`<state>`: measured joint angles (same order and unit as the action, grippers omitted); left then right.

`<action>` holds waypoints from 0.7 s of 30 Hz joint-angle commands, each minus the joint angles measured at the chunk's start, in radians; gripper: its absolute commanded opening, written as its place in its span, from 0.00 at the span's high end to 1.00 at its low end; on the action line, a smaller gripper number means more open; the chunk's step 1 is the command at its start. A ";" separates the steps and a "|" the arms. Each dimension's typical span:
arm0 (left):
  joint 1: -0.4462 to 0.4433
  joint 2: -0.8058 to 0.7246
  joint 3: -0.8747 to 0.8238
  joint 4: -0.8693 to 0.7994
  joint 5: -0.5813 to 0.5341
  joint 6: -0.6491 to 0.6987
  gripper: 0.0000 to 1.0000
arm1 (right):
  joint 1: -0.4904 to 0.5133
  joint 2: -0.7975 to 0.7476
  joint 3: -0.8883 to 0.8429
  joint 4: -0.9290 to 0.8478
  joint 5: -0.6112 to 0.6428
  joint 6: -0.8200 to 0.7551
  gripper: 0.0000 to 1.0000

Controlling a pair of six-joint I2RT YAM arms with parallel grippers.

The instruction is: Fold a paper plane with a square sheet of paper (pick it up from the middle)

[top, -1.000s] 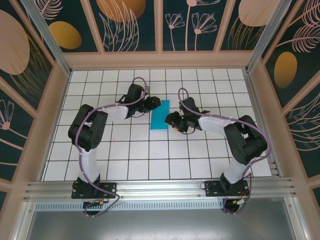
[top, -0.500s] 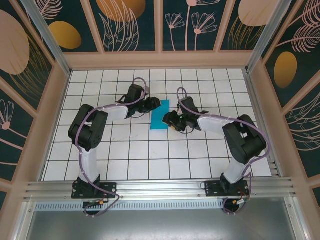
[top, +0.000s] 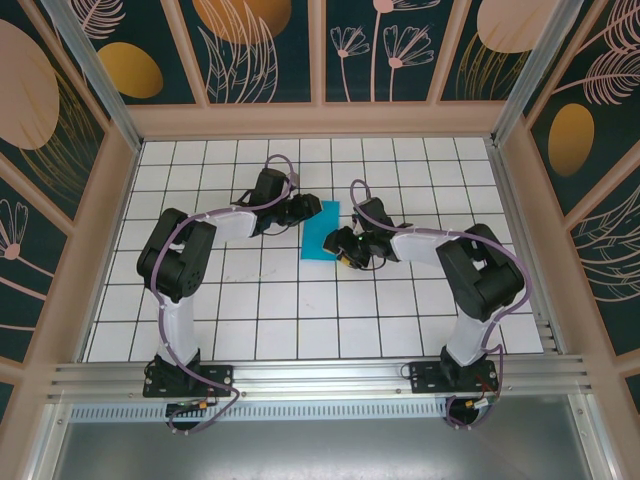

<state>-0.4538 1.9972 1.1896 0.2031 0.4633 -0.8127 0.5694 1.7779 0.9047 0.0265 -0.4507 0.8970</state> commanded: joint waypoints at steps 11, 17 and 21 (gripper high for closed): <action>0.005 0.011 0.024 -0.028 -0.003 0.024 0.56 | 0.011 0.010 -0.004 0.033 -0.028 -0.009 0.55; 0.004 0.001 0.015 -0.017 0.012 0.030 0.59 | 0.002 -0.029 -0.042 0.066 -0.011 0.016 0.84; 0.004 0.006 0.000 0.041 0.085 0.031 0.63 | -0.015 -0.037 -0.060 0.061 -0.059 0.002 0.97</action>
<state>-0.4538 1.9972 1.1896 0.1989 0.4858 -0.8036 0.5674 1.7763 0.8627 0.0738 -0.4694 0.9058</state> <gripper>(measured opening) 0.372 0.050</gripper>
